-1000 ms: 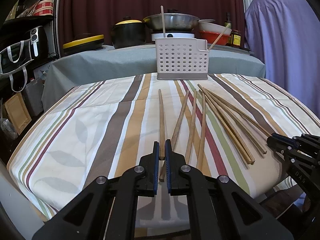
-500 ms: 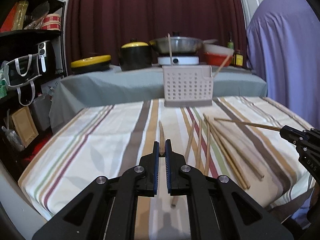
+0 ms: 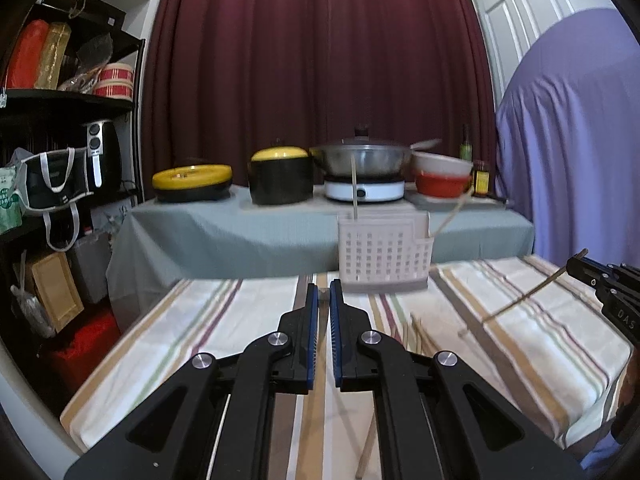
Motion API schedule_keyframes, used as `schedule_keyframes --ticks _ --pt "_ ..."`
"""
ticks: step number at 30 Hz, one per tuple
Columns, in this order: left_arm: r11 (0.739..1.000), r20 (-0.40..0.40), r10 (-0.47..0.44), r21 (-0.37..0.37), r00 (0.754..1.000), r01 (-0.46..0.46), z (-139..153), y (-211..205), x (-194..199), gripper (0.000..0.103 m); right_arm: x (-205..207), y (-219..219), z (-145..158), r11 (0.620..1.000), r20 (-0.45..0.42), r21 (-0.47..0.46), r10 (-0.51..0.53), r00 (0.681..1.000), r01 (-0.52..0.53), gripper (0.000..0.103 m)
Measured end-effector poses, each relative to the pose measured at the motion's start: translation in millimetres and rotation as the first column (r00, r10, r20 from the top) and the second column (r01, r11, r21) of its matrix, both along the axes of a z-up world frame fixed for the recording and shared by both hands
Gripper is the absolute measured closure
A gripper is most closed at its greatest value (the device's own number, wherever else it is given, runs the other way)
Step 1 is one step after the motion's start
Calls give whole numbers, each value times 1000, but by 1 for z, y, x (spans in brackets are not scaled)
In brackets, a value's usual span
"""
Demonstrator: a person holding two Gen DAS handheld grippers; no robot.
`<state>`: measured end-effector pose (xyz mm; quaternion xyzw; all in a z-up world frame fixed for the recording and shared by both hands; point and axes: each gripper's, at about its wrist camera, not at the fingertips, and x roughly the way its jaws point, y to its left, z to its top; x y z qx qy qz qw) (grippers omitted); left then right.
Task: Organize utensils
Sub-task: 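Lift both held chopsticks and lower them into the white holder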
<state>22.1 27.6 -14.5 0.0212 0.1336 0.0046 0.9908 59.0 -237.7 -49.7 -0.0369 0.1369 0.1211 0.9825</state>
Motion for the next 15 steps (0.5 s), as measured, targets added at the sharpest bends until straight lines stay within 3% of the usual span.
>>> schedule_keyframes --ticks 6,15 --pt "1000 34 -7 -12 999 7 26 5 7 96 13 -1 24 1000 36 8 -2 999 2 97" --pt "999 23 -35 -37 999 36 41 6 20 96 35 1 33 1000 31 2 3 999 -3 97"
